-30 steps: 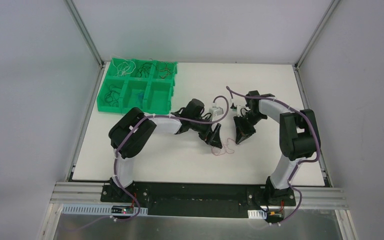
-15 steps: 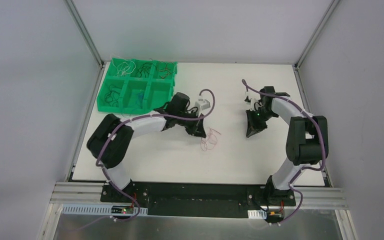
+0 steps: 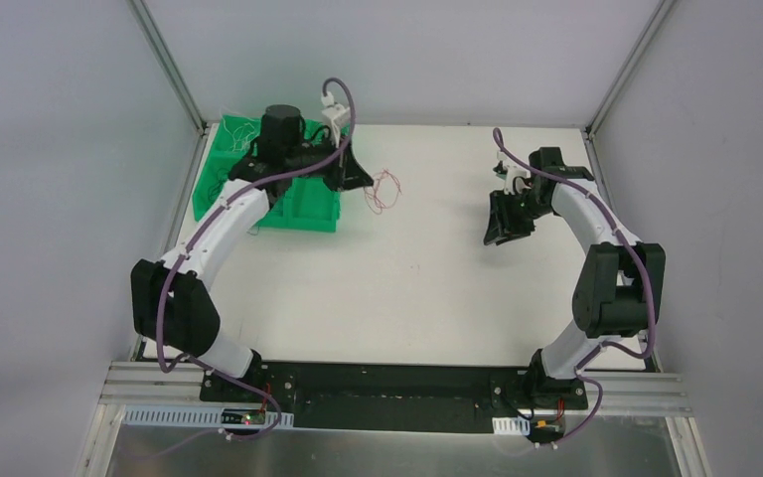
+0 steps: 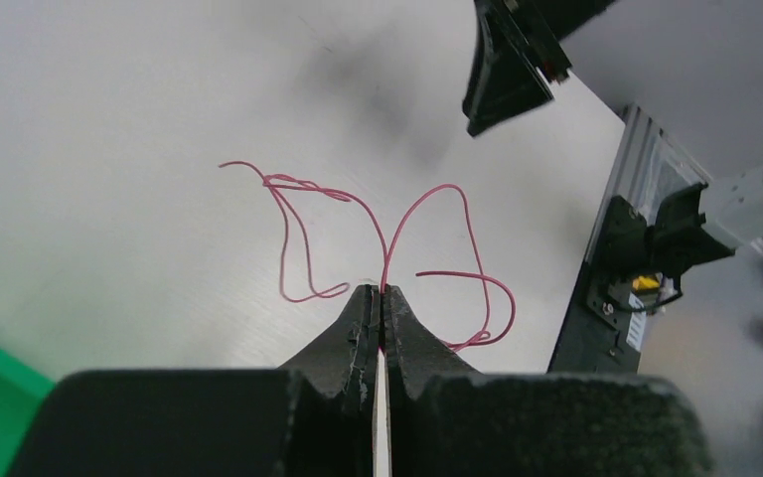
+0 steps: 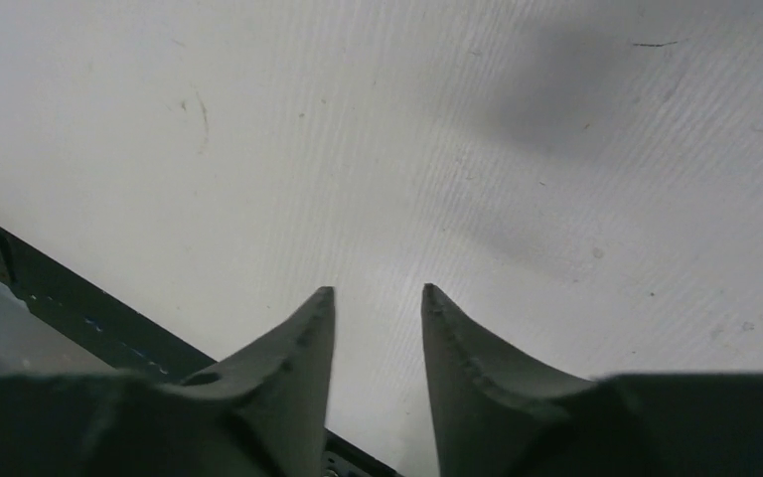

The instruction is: Untangle the cables

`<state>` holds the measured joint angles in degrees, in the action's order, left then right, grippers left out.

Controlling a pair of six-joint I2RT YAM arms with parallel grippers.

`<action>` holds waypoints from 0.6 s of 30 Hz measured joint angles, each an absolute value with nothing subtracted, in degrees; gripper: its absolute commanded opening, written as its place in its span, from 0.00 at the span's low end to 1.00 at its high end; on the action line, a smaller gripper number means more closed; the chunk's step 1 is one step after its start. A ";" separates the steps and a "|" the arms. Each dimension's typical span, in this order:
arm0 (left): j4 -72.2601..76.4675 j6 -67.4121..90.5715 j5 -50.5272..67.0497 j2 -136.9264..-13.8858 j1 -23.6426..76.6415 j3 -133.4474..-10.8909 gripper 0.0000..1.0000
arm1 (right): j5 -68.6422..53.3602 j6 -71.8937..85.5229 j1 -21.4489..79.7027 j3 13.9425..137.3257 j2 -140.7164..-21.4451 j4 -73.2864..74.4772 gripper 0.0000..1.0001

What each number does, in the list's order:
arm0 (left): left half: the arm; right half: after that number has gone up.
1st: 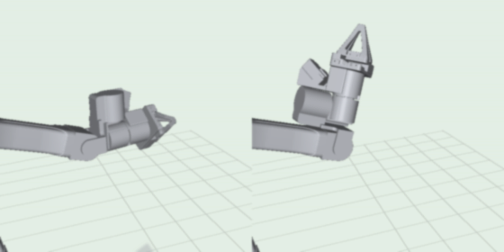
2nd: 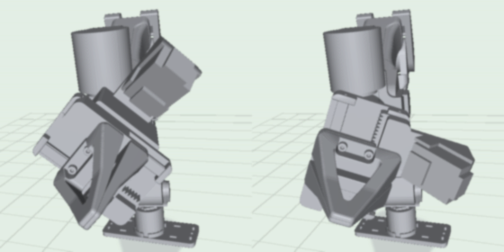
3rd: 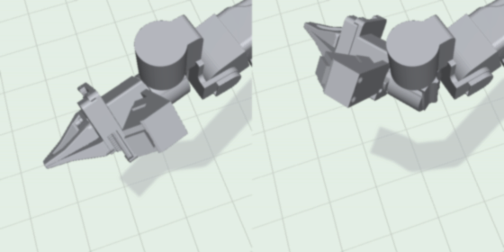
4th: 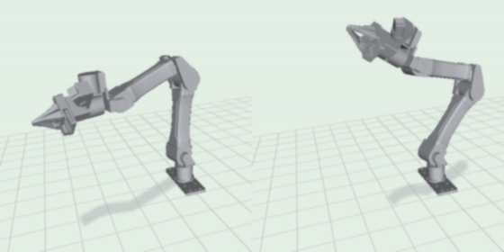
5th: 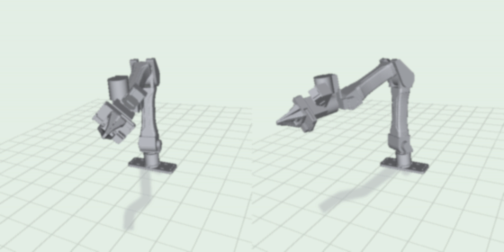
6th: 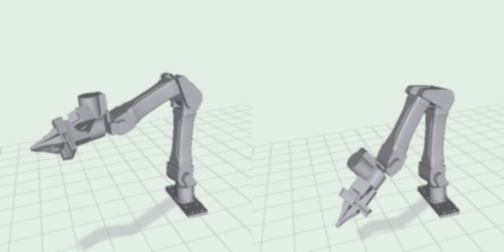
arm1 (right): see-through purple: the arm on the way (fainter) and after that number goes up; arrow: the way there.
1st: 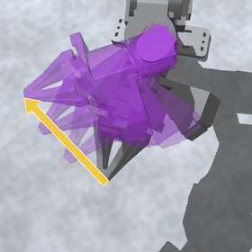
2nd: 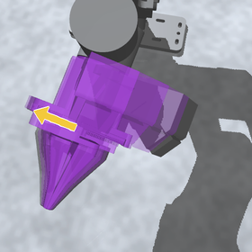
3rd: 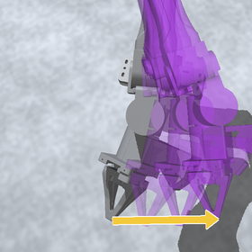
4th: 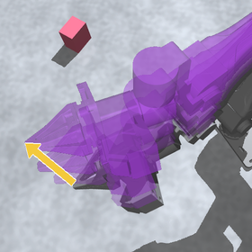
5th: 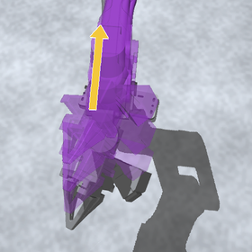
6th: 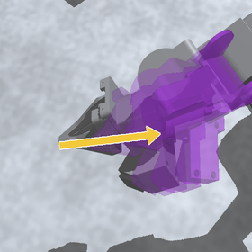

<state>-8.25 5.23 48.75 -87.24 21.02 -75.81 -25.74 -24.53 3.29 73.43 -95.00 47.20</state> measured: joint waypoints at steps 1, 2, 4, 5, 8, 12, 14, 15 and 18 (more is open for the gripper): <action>-9.08 5.87 49.06 -87.18 19.38 -77.52 0.00 | -26.15 -24.56 3.29 73.65 -95.00 47.37 0.51; -10.04 6.46 49.12 -87.05 18.04 -78.81 0.00 | -26.46 -24.64 3.29 73.67 -95.00 47.46 0.55; -12.58 7.27 48.99 -86.63 15.22 -81.01 0.00 | -26.81 -24.62 3.29 73.67 -94.98 47.92 0.62; -13.82 7.62 48.97 -86.43 14.09 -81.60 0.00 | -27.00 -24.67 3.29 73.67 -94.96 48.16 0.67; -19.14 8.64 48.95 -85.43 10.74 -82.32 0.00 | -27.38 -24.67 3.27 73.65 -94.56 48.60 0.82; -25.34 10.07 48.18 -85.45 6.07 -82.37 0.00 | -27.49 -24.64 3.25 73.58 -92.82 48.86 0.87; -27.66 10.63 47.35 -86.37 3.44 -82.65 0.00 | -27.51 -24.71 3.25 73.58 -91.61 48.99 0.88; -28.56 10.74 47.05 -87.20 2.44 -83.09 0.00 | -27.51 -24.71 3.25 73.58 -91.07 49.12 0.88; -30.72 10.57 45.08 -92.44 -0.10 -86.17 0.00 | -27.46 -24.86 3.25 73.58 -89.78 49.78 0.88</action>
<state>-30.72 10.57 45.08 -92.44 -0.10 -86.17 -27.46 -24.86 3.25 73.58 -89.78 49.78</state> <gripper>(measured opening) 0.009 0.876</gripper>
